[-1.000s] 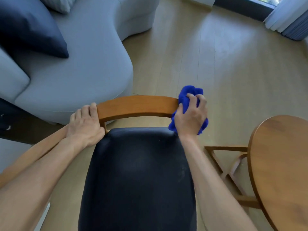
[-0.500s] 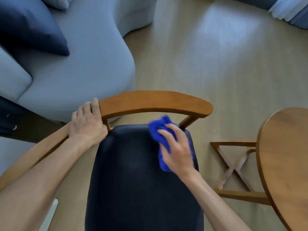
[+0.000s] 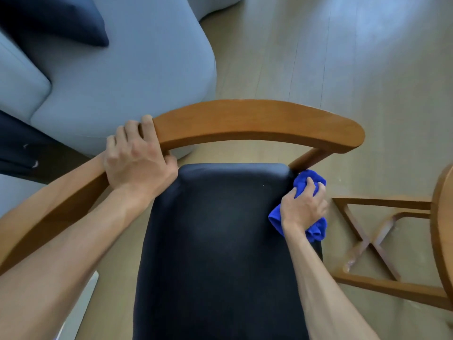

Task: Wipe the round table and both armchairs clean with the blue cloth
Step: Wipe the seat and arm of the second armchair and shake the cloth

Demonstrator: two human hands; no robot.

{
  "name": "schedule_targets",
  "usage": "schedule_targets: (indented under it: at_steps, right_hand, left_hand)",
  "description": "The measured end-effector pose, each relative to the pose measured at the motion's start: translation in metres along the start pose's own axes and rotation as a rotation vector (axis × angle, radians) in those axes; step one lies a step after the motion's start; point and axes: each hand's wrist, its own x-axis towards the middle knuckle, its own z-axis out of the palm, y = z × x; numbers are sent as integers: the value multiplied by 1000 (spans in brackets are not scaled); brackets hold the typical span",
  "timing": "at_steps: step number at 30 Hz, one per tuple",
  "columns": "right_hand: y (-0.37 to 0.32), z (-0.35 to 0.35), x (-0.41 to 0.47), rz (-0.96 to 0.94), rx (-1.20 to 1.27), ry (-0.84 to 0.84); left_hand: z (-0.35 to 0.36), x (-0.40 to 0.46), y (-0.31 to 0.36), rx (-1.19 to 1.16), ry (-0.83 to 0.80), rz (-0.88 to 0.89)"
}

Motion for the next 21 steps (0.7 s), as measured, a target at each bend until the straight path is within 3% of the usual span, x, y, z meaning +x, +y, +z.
schedule_targets:
  at_steps: [5,7,10,12,14,18,21]
  right_hand:
    - [-15,3,-9,-55,40,-13]
    - [-52,14,-32,-257,84,-75]
    - [-122,39,-106,-713,126,-250]
    - [-143,46,-138,-809,88,-335]
    - [-137,46,-133,-860,51,-370]
    - [-97,23,-73,-1150,-124,-434]
    - [-42,-1,-25,-1000,-106,-327]
  left_hand:
    - [0,-1,1,8,26,-6]
    - [-1,-1,1,12,32,9]
    - [-1,0,-3,27,32,30]
    - [0,1,-4,33,30,37]
    - [2,0,-4,45,24,42]
    - [0,0,-5,27,49,49]
    - [-2,-1,-7,33,51,56]
